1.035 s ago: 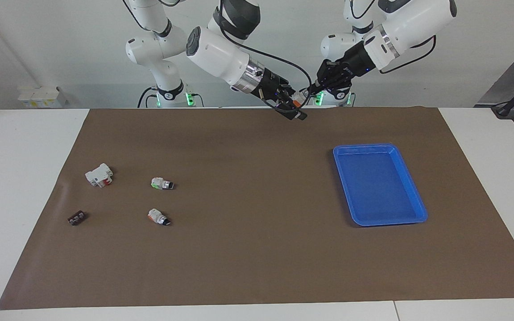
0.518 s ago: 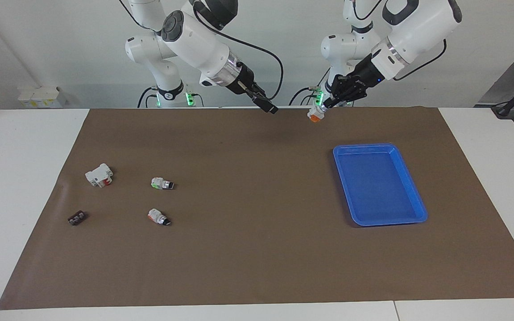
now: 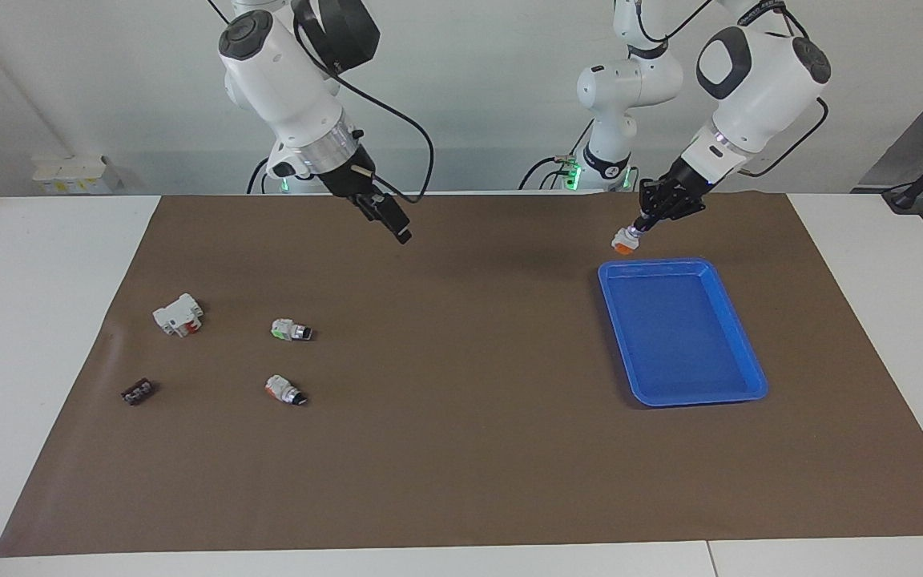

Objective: Turn and place switch with both arms
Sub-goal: 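Lower the switch into the blue tray and open the left gripper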

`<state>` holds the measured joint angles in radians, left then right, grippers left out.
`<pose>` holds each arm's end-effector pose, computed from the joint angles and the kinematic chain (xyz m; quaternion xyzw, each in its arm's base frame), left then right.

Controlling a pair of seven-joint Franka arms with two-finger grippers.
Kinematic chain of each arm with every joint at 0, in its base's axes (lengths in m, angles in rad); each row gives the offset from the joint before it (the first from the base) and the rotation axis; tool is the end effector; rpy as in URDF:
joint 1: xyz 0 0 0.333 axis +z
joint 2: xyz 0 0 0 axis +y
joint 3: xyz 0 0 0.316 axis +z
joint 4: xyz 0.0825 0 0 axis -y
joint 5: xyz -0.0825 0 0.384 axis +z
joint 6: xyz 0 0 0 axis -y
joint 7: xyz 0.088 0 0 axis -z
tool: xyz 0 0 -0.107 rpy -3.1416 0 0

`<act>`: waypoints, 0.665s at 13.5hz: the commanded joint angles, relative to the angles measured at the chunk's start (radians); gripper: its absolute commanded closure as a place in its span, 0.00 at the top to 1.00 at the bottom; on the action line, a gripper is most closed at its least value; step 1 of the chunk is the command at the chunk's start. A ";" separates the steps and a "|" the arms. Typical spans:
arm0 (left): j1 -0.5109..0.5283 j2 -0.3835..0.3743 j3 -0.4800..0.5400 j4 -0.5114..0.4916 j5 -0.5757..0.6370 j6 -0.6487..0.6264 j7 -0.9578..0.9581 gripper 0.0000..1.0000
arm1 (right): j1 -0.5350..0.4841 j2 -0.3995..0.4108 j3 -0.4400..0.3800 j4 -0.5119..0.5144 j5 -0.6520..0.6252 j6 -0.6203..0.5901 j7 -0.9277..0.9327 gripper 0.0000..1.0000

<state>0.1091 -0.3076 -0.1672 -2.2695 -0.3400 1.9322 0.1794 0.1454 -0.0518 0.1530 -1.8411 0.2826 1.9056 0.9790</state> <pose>0.4542 -0.0534 0.4799 0.9898 -0.0509 -0.0065 0.1330 0.5282 0.1853 0.5564 -0.9194 0.3662 0.0323 0.1398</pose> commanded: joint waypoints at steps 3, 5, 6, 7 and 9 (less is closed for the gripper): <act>0.000 0.106 -0.009 -0.033 0.179 0.161 0.023 0.00 | -0.092 -0.019 0.010 -0.001 -0.207 -0.008 -0.343 1.00; -0.005 0.148 -0.008 -0.041 0.234 0.195 0.020 0.00 | -0.139 -0.017 0.011 0.000 -0.263 -0.002 -0.492 1.00; -0.005 0.154 -0.008 -0.054 0.239 0.208 0.022 0.00 | -0.164 -0.011 0.010 0.012 -0.266 -0.006 -0.546 1.00; -0.009 0.163 -0.008 -0.067 0.240 0.230 0.022 0.00 | -0.176 -0.011 0.000 0.013 -0.290 -0.008 -0.598 1.00; -0.016 0.183 -0.009 -0.084 0.240 0.269 0.022 0.00 | -0.175 -0.010 -0.036 0.029 -0.367 -0.035 -0.687 1.00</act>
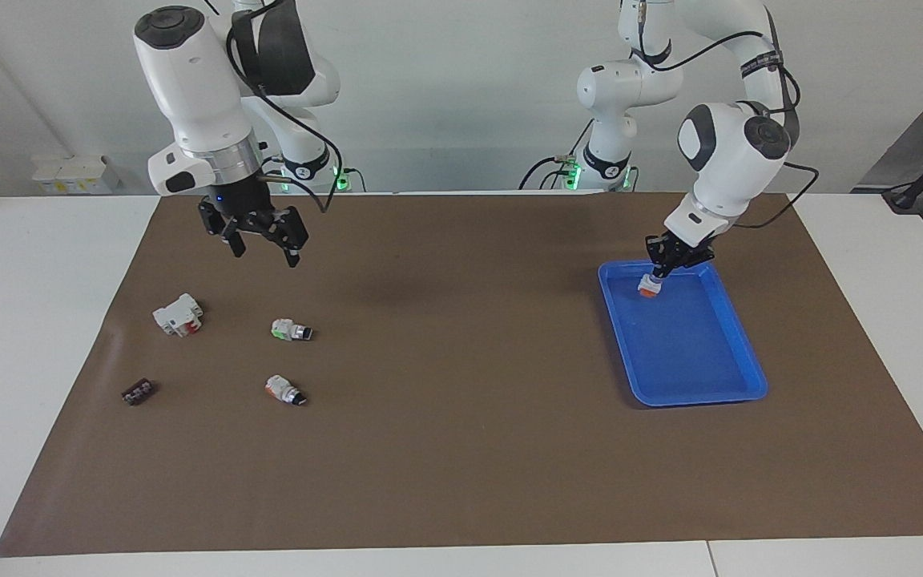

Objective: Turn and place switch with both arms
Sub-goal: 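Lower the switch into the blue tray and open the left gripper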

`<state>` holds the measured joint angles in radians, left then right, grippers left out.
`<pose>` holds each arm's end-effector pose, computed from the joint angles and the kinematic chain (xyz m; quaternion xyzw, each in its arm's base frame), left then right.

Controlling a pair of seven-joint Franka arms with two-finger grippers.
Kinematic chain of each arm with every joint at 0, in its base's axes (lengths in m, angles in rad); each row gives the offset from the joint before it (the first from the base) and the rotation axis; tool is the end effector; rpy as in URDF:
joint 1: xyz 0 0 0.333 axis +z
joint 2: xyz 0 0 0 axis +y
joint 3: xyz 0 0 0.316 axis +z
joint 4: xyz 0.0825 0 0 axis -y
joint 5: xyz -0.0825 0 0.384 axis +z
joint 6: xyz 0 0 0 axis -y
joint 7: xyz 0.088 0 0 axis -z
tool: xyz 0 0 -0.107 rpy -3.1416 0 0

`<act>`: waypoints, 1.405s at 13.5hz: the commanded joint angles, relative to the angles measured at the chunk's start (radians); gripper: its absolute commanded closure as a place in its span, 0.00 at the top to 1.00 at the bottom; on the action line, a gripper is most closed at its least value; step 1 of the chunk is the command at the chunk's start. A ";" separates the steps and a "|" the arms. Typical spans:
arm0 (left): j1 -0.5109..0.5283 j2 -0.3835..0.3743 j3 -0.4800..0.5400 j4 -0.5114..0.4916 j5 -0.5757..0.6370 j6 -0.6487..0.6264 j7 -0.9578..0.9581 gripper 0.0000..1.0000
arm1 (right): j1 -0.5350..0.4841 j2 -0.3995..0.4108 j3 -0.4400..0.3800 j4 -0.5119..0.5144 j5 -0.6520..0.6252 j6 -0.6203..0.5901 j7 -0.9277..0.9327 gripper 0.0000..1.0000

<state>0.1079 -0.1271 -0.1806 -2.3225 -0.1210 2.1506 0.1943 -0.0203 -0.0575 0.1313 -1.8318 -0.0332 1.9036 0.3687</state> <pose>0.4833 -0.0407 0.3876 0.9942 -0.0979 -0.0206 0.0398 0.5548 0.0610 0.5614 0.9900 -0.1237 0.0672 0.0039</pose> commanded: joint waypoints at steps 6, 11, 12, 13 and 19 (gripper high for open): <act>-0.014 0.011 0.000 -0.002 0.021 0.034 0.004 0.76 | 0.080 -0.007 -0.159 0.083 -0.036 -0.181 -0.153 1.00; -0.016 -0.041 0.000 0.103 0.021 -0.103 0.004 0.99 | 0.080 -0.021 -0.150 0.144 -0.024 -0.313 -0.149 1.00; -0.016 -0.055 0.003 0.130 0.020 -0.136 0.004 0.99 | 0.082 -0.021 -0.150 0.143 -0.024 -0.311 -0.148 1.00; -0.016 -0.057 0.004 0.184 0.020 -0.191 0.001 0.99 | 0.082 -0.021 -0.150 0.144 -0.024 -0.308 -0.149 1.00; -0.107 0.033 0.125 0.559 0.026 -0.461 -0.003 0.99 | 0.079 -0.024 -0.150 0.138 0.007 -0.310 -0.126 1.00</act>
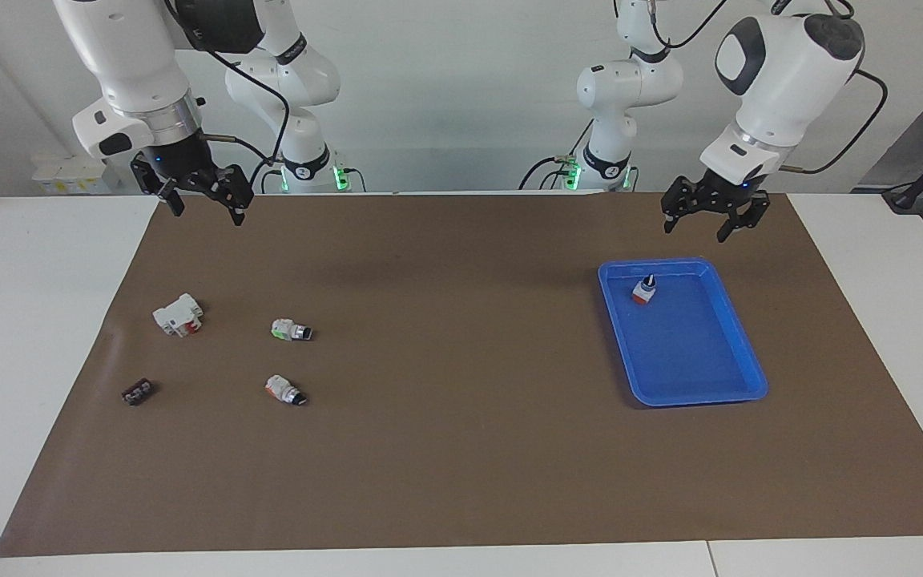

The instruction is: Turn and place switch with both arms

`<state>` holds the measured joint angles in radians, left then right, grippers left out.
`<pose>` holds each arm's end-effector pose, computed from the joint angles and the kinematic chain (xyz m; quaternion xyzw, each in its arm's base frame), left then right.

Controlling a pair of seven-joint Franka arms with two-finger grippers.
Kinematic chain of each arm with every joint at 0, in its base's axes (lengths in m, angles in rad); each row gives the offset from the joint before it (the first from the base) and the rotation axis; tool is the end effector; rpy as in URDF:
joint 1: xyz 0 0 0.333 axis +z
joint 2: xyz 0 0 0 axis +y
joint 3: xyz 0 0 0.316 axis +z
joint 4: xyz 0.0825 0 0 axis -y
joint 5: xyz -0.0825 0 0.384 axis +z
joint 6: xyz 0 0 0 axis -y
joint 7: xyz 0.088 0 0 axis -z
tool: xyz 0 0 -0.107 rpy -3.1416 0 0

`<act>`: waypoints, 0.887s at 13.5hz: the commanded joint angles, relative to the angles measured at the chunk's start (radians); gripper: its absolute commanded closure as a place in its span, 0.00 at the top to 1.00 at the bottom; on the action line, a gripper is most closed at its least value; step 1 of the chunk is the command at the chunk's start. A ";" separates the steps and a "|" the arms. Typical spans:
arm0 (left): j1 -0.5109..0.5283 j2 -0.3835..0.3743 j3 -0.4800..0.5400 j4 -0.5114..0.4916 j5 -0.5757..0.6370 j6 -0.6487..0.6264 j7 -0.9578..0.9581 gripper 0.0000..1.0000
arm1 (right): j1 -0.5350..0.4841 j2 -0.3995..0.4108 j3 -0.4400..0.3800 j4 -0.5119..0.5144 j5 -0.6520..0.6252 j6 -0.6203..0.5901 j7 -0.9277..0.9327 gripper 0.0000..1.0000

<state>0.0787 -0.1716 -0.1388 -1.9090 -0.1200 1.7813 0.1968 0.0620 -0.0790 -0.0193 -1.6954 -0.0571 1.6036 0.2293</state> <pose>0.5110 -0.0457 0.5726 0.9919 -0.1160 0.0244 0.0455 0.5311 0.0164 0.6115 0.9954 -0.0920 -0.0026 0.0284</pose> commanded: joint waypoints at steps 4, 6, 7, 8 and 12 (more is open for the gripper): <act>-0.188 0.179 0.163 0.379 0.071 -0.272 -0.040 0.99 | -0.004 -0.013 0.001 0.046 0.051 -0.065 0.002 1.00; -0.220 0.208 0.163 0.450 0.100 -0.310 -0.077 0.99 | -0.005 -0.013 -0.005 0.048 0.056 -0.079 0.002 1.00; -0.224 0.216 0.162 0.468 0.102 -0.325 -0.100 0.99 | -0.005 -0.016 -0.002 0.046 0.056 -0.083 0.002 1.00; -0.223 0.201 0.156 0.469 0.102 -0.333 -0.127 1.00 | -0.005 -0.018 -0.002 0.045 0.056 -0.079 0.002 1.00; -0.203 0.118 0.151 0.366 0.103 -0.341 -0.185 1.00 | -0.005 -0.019 -0.002 0.040 0.054 -0.073 0.002 1.00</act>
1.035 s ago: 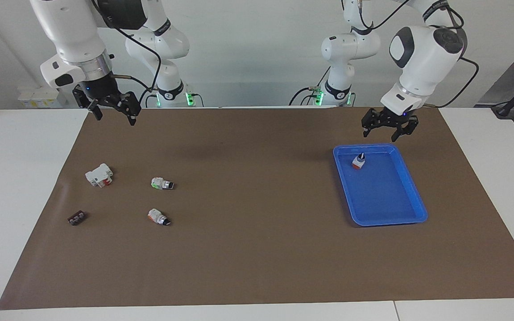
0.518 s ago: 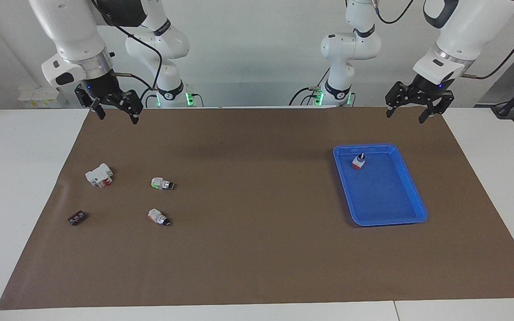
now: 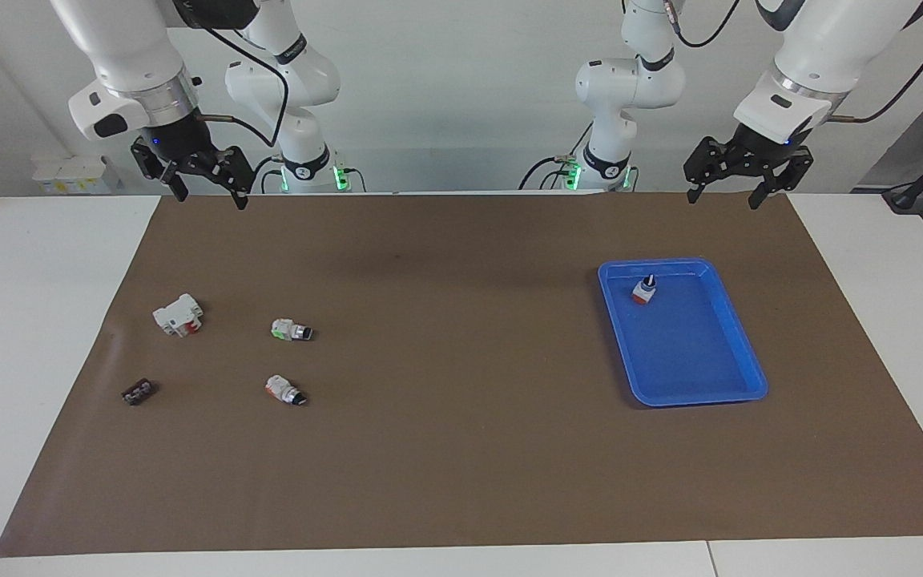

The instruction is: Turn and place switch with both arms

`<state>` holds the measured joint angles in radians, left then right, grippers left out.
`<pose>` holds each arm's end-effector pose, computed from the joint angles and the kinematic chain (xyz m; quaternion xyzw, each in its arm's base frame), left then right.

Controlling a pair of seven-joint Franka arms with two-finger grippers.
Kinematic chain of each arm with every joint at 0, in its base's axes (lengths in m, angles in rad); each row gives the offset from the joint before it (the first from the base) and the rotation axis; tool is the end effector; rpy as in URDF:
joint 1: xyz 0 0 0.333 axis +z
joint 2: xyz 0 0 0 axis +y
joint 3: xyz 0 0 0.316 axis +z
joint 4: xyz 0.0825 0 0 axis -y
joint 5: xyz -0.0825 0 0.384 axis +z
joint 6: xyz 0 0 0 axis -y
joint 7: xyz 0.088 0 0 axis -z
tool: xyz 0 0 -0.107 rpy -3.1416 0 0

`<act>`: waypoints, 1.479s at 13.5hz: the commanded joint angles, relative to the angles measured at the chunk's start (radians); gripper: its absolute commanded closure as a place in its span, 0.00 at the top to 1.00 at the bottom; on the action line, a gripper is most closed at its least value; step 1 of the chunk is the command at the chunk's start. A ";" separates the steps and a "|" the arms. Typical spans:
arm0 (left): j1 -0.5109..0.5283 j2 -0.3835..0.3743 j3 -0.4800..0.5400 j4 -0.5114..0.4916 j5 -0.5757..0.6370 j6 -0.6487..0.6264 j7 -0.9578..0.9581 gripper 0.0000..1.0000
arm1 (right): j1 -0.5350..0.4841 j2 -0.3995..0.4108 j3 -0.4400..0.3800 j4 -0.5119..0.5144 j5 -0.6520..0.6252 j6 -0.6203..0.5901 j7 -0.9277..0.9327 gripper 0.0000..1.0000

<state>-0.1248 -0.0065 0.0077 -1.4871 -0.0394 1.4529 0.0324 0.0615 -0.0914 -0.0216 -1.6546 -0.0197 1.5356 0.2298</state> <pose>0.5362 -0.0677 0.6570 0.9968 -0.0767 -0.0147 0.0190 0.5214 0.0181 0.6312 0.9953 -0.0949 -0.0125 0.0106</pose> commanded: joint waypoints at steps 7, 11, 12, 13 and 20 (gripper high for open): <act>0.037 -0.092 0.002 -0.119 0.023 0.020 -0.011 1.00 | -0.005 -0.007 0.000 0.001 0.014 -0.005 0.002 1.00; 0.113 -0.089 -0.074 -0.117 0.023 0.017 -0.009 1.00 | -0.005 -0.008 0.002 0.001 0.014 -0.009 0.003 1.00; 0.113 -0.090 -0.072 -0.119 0.023 0.015 -0.009 1.00 | -0.005 -0.008 0.002 0.001 0.014 -0.009 0.003 1.00; 0.111 -0.090 -0.072 -0.117 0.023 0.009 -0.011 1.00 | -0.005 -0.008 0.002 0.001 0.014 -0.011 0.003 1.00; 0.111 -0.090 -0.049 -0.110 0.032 0.006 -0.040 1.00 | -0.005 -0.008 0.003 -0.001 0.012 -0.014 0.000 1.00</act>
<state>-0.0167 -0.0752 -0.0448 -1.5773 -0.0262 1.4512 0.0118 0.0615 -0.0914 -0.0215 -1.6546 -0.0197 1.5337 0.2298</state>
